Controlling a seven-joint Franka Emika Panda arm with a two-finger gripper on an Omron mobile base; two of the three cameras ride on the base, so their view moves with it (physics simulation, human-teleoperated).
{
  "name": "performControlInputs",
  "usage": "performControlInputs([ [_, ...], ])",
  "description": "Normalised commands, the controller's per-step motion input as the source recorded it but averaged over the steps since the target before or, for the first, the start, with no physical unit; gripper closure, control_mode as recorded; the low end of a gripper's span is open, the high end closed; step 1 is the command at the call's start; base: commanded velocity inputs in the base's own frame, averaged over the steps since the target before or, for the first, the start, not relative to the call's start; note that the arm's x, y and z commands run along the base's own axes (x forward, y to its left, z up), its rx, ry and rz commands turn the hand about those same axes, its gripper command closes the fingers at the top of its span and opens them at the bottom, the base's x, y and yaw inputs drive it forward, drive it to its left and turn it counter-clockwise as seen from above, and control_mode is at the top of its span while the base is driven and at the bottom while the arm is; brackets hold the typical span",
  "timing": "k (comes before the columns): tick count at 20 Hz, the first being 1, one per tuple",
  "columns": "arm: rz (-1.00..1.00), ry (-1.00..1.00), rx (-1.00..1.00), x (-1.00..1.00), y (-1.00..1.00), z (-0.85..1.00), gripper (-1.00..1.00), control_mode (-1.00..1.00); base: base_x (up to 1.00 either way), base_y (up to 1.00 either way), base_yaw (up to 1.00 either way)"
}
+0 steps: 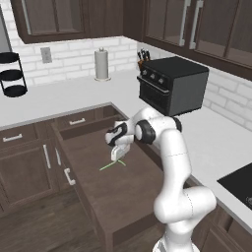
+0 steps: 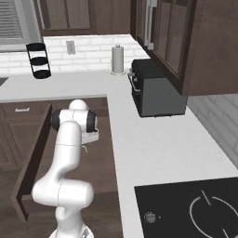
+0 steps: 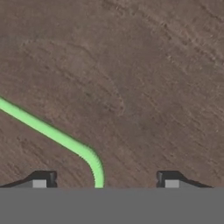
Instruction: Take a straw from the drawer in front and place it inside the glass cup on the dining counter.
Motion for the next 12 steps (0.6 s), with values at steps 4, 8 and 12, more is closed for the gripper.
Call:
performControlInputs([
  [4, 0.12, 0.0, 0.0, -0.26, 0.0, -0.26, -1.0, -1.0, 0.0, 0.0, 0.0],
  [8, 0.12, -0.1, -0.02, -0.61, 0.0, -0.28, -1.0, -1.0, 0.0, 0.0, 0.0],
  [12, 0.12, -0.17, 0.0, -0.73, -0.05, -0.34, -1.0, -1.0, 0.0, 0.0, 0.0],
])
